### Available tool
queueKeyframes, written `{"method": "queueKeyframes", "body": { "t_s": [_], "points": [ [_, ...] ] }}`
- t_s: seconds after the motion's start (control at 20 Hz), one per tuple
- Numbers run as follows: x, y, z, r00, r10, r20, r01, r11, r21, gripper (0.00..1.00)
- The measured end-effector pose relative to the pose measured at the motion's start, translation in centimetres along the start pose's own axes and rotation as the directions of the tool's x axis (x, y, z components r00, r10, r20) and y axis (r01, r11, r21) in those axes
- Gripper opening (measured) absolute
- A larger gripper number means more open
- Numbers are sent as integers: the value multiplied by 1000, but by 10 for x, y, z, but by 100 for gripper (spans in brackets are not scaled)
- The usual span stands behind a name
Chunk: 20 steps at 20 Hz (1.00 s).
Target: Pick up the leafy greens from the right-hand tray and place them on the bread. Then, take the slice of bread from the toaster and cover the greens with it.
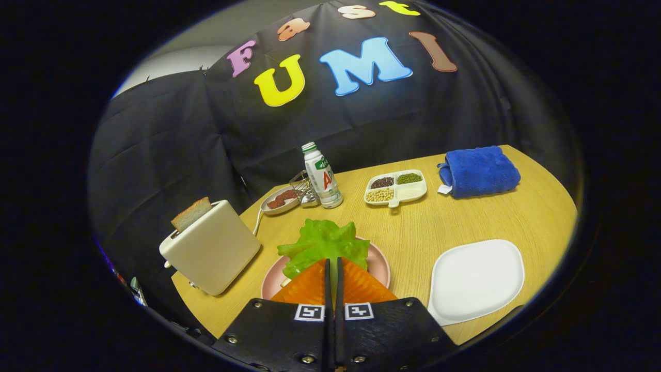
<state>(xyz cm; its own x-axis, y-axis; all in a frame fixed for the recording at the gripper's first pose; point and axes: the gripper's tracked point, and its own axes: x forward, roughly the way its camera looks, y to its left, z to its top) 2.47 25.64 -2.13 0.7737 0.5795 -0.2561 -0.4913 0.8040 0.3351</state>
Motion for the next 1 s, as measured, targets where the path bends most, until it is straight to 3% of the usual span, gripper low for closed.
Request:
{"method": "queueKeyframes", "body": {
  "t_s": [0.45, 0.7, 0.85, 0.9, 0.95, 1.0],
  "points": [
    [12, 14, -28, 998, -52, -43, 51, 998, -36, 0],
    [18, 13, -42, 991, -121, -57, 115, 988, -99, 1],
    [16, 9, -33, 986, -165, -17, 162, 980, -116, 24],
    [14, 14, -29, 987, -162, -3, 161, 981, -111, 39],
    [13, 15, -27, 986, -168, 9, 168, 980, -108, 68],
    [10, 17, -23, 985, -171, 23, 172, 979, -110, 70]
  ]
}}
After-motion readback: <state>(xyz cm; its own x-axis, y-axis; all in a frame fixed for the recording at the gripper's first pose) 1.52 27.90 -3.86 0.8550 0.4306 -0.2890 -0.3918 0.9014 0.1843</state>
